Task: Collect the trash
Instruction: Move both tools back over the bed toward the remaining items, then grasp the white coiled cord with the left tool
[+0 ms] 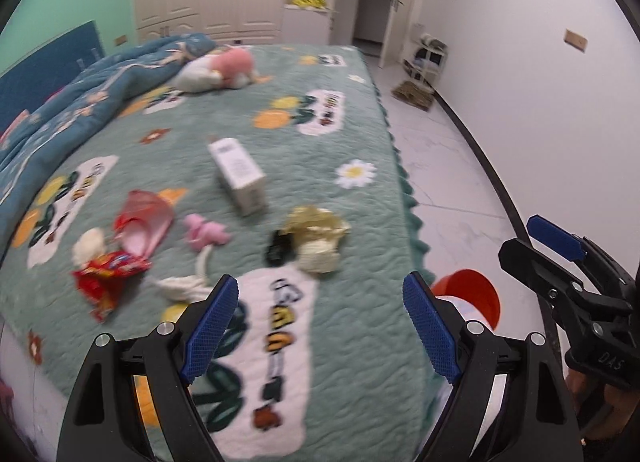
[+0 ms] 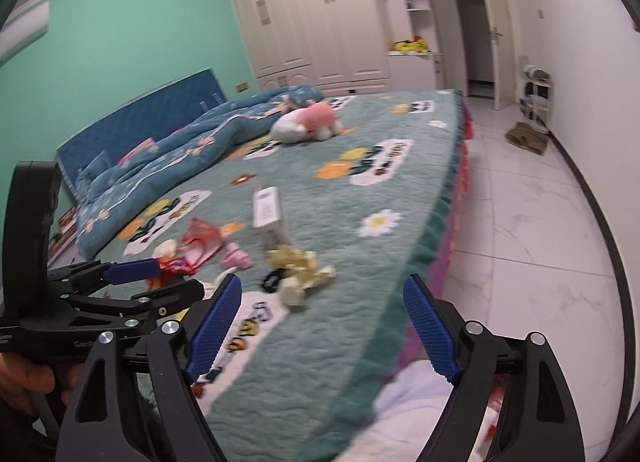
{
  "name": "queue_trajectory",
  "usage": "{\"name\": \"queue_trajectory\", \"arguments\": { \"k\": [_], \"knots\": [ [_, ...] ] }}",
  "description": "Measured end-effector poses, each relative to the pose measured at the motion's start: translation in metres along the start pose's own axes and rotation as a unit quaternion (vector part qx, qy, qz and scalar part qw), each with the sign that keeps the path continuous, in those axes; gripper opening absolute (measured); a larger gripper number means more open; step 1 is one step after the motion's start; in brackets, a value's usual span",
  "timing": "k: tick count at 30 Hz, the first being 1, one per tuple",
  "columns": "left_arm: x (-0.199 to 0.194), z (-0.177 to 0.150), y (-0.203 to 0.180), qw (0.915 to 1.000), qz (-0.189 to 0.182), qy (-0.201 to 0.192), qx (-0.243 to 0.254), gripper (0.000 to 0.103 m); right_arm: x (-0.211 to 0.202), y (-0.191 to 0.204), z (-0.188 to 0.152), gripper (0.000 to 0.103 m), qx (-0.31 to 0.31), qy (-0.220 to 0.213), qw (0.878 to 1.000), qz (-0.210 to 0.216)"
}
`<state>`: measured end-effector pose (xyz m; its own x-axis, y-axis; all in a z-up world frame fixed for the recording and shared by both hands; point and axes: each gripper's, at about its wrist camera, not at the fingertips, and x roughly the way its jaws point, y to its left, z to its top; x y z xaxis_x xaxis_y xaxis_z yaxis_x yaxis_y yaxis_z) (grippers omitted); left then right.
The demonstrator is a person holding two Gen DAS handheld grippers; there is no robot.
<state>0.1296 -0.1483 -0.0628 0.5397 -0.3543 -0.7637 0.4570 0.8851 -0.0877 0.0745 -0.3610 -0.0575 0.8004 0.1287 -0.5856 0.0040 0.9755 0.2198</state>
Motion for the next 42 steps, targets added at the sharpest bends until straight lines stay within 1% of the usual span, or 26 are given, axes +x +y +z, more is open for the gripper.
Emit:
{"name": "queue_trajectory", "arguments": {
  "k": [2,4,8,11,15,21,26,30,32,38,40,42],
  "knots": [
    [-0.012,-0.006,0.015,0.9999,0.012,-0.007,-0.009,0.085,0.004,0.017,0.002,0.082,-0.014,0.003,1.0,0.006],
    [-0.021,-0.014,0.028,0.9995,0.02,-0.013,-0.018,0.089,0.004,0.032,0.0,0.082,-0.026,0.004,1.0,0.014],
    [-0.036,-0.021,0.05,0.9983,0.034,-0.027,-0.041,0.089,0.011,0.06,0.005,0.082,-0.049,0.008,0.998,0.031],
    [-0.043,-0.028,0.063,0.9976,0.041,-0.03,-0.048,0.089,0.017,0.077,0.006,0.082,-0.062,0.012,0.997,0.038],
    [-0.046,-0.033,0.08,0.9964,0.048,-0.03,-0.063,0.089,0.031,0.095,0.007,0.082,-0.077,0.024,0.996,0.046],
    [-0.041,-0.04,0.103,0.9945,0.062,-0.023,-0.081,0.089,0.051,0.106,0.008,0.082,-0.09,0.04,0.994,0.048],
    [-0.023,-0.044,0.114,0.9942,0.058,-0.002,-0.09,0.089,0.075,0.102,0.007,0.082,-0.087,0.056,0.994,0.039],
    [-0.003,-0.041,0.12,0.9939,0.047,0.018,-0.098,0.089,0.095,0.094,0.005,0.082,-0.079,0.073,0.994,0.034],
    [0.009,-0.04,0.121,0.9934,0.051,0.029,-0.099,0.089,0.105,0.091,0.005,0.082,-0.077,0.08,0.993,0.032],
    [0.052,-0.034,0.124,0.9911,0.04,0.063,-0.11,0.089,0.127,0.084,0.006,0.082,-0.071,0.093,0.993,0.031],
    [0.069,-0.032,0.126,0.9885,0.044,0.077,-0.122,0.089,0.134,0.083,0.006,0.082,-0.073,0.098,0.992,0.033],
    [0.083,-0.032,0.129,0.9846,0.044,0.086,-0.146,0.089,0.142,0.083,0.006,0.082,-0.075,0.102,0.991,0.035]
  ]
}}
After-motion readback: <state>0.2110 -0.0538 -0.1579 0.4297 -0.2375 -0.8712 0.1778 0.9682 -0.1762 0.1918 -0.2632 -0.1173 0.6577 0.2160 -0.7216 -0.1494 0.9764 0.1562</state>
